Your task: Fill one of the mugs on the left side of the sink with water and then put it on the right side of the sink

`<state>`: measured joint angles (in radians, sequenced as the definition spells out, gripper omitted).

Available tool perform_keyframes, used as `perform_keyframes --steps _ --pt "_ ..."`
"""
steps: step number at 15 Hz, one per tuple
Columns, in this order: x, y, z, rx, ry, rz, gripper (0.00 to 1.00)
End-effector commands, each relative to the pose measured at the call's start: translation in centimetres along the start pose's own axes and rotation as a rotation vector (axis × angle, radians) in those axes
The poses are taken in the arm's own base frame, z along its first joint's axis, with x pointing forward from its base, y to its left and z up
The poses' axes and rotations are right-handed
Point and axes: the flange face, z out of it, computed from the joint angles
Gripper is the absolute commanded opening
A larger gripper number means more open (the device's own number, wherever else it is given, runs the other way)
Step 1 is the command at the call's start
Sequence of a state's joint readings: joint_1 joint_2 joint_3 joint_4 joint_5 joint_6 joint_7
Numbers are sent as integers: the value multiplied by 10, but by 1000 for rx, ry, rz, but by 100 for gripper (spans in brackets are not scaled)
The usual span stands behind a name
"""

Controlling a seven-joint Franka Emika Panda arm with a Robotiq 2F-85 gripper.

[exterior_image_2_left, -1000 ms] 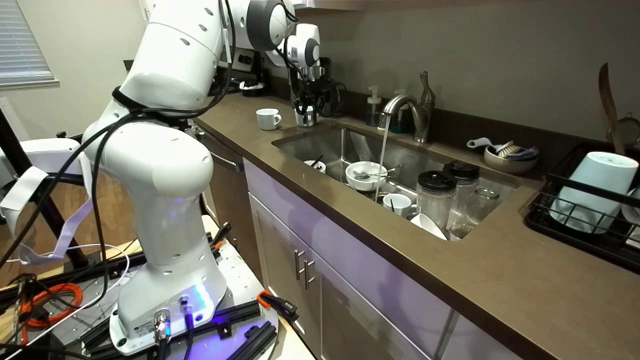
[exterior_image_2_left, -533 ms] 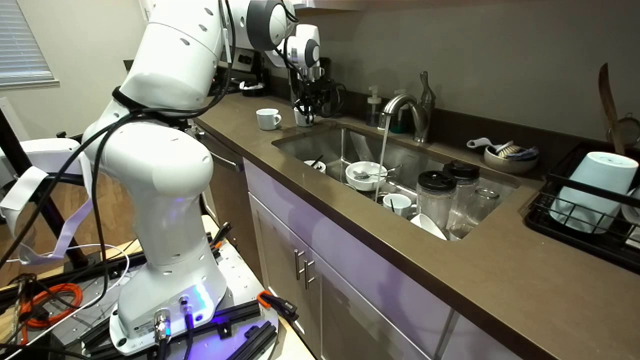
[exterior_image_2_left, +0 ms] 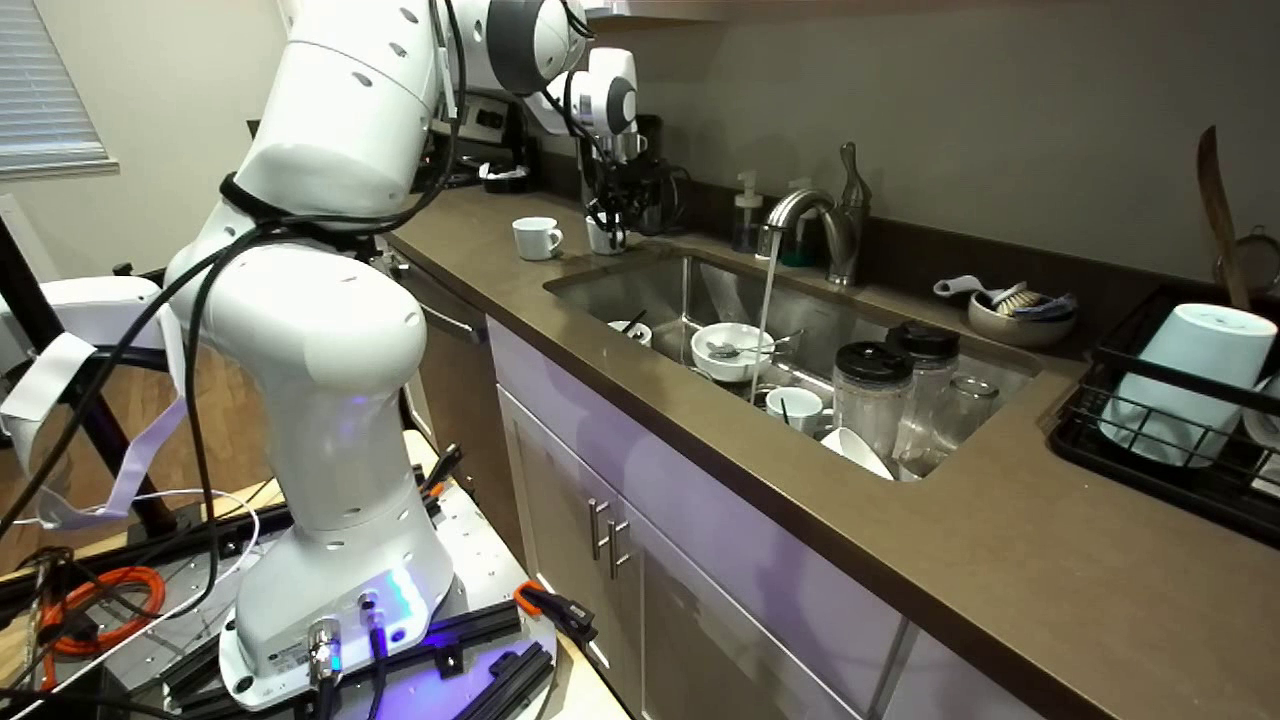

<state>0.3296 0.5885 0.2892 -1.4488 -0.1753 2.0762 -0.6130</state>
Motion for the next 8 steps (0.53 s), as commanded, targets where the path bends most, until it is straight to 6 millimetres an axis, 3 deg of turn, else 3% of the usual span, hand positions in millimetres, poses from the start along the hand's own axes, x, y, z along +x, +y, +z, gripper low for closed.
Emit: perform_keyframes --steps 1,5,8 --pt "-21 -17 -13 -8 -20 46 8" --pt "-39 -28 -19 -12 -23 87 8" --pt "-41 -32 -22 -10 -45 79 8"
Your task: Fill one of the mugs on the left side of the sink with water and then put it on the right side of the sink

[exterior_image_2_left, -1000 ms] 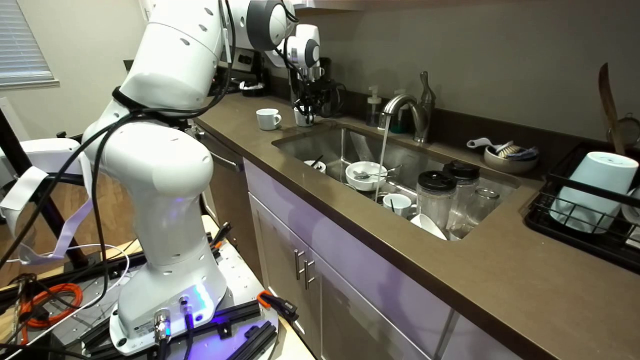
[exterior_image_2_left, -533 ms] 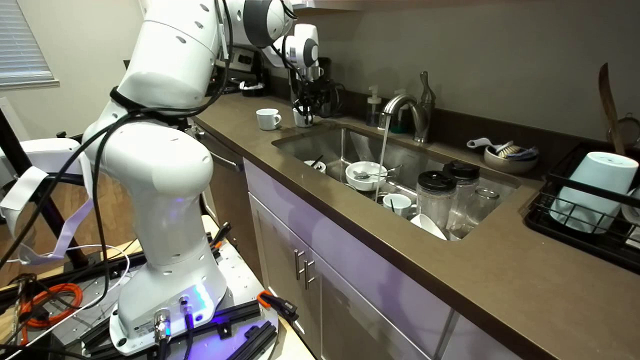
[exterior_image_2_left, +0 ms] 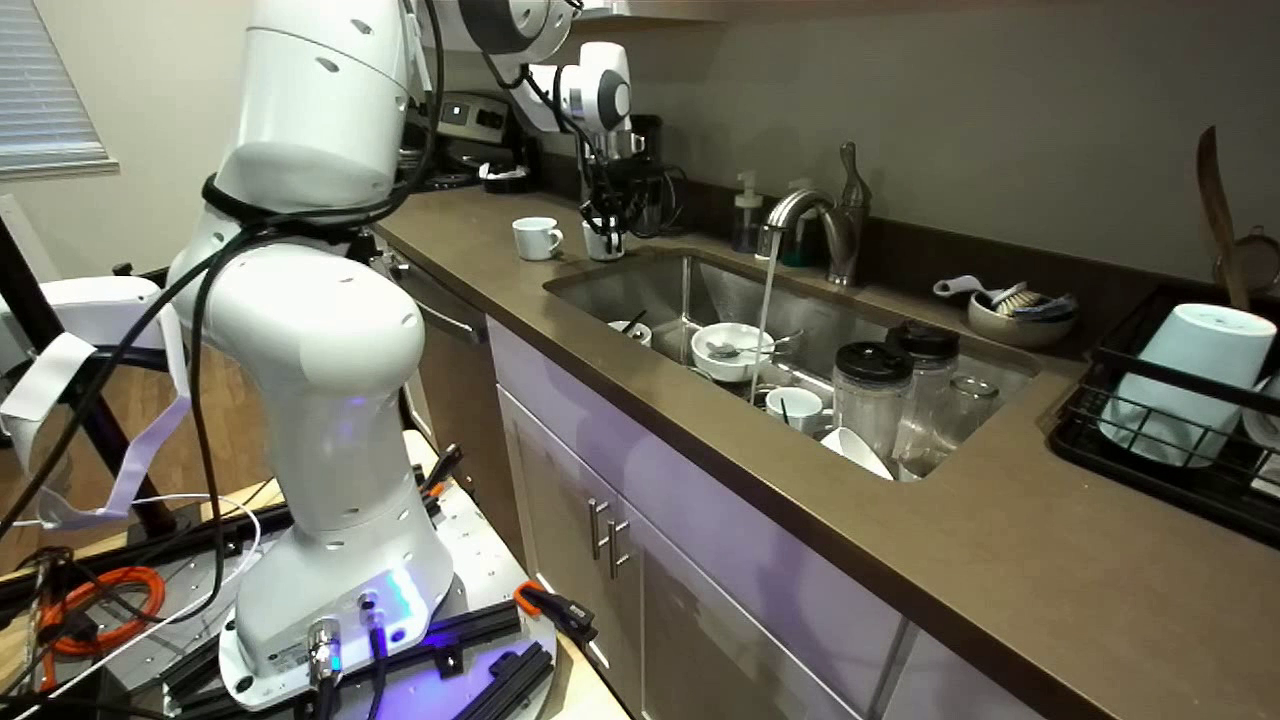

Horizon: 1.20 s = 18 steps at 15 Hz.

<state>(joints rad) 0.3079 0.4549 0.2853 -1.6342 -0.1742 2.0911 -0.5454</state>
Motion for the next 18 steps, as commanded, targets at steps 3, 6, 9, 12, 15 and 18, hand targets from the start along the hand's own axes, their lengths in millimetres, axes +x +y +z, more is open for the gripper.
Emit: perform_keyframes --steps 3,6,9,12,15,18 --pt "4 -11 -23 -21 11 -23 8" --pt "11 -13 -31 -25 9 -43 8" --pt "10 -13 -41 -40 -15 -37 8" --pt "-5 -7 -47 -45 -5 -2 8" --pt "-27 2 -51 -52 18 50 8" --pt "-51 4 -47 -53 48 109 8"
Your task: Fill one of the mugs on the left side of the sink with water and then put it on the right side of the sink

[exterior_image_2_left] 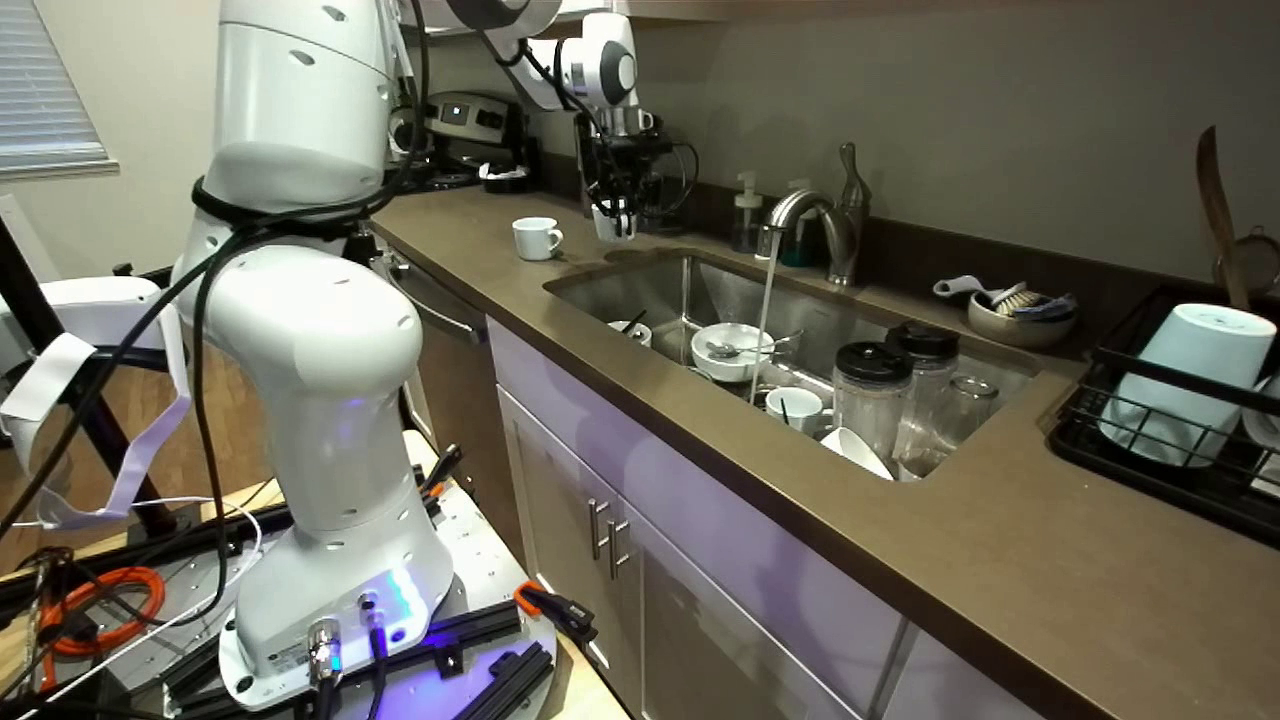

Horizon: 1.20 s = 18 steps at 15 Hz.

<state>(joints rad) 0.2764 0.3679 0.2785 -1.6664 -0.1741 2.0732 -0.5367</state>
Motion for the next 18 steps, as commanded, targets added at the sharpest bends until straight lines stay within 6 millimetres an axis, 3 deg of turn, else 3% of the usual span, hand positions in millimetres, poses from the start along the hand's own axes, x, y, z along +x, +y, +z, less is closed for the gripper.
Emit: perform_keyframes --steps 1,5,14,18 --pt "-37 -7 -7 -12 45 88 8" --pt "-71 -23 5 -2 62 180 8" --pt "-145 -85 16 -9 15 410 8" --pt "-183 -95 19 -39 20 504 8"
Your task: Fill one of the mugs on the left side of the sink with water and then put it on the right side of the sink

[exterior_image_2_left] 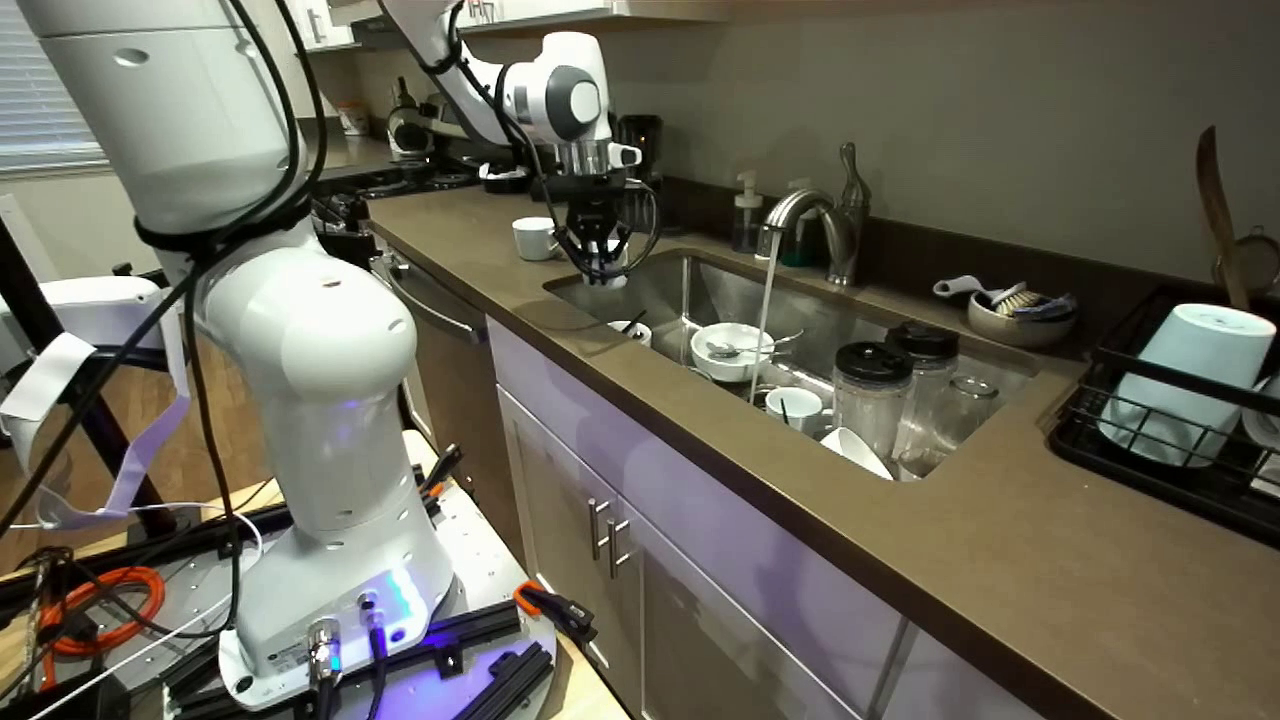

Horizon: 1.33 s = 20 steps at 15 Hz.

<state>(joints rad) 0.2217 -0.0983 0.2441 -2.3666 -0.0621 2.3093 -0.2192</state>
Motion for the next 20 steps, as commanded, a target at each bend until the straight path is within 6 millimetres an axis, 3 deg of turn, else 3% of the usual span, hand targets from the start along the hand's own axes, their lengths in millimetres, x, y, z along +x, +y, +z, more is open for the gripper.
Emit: perform_keyframes --steps 1,9,20 --pt "-40 10 -9 -25 71 99 8" --pt "-86 65 -26 -32 137 201 8" --pt "-102 125 -28 77 96 226 8"
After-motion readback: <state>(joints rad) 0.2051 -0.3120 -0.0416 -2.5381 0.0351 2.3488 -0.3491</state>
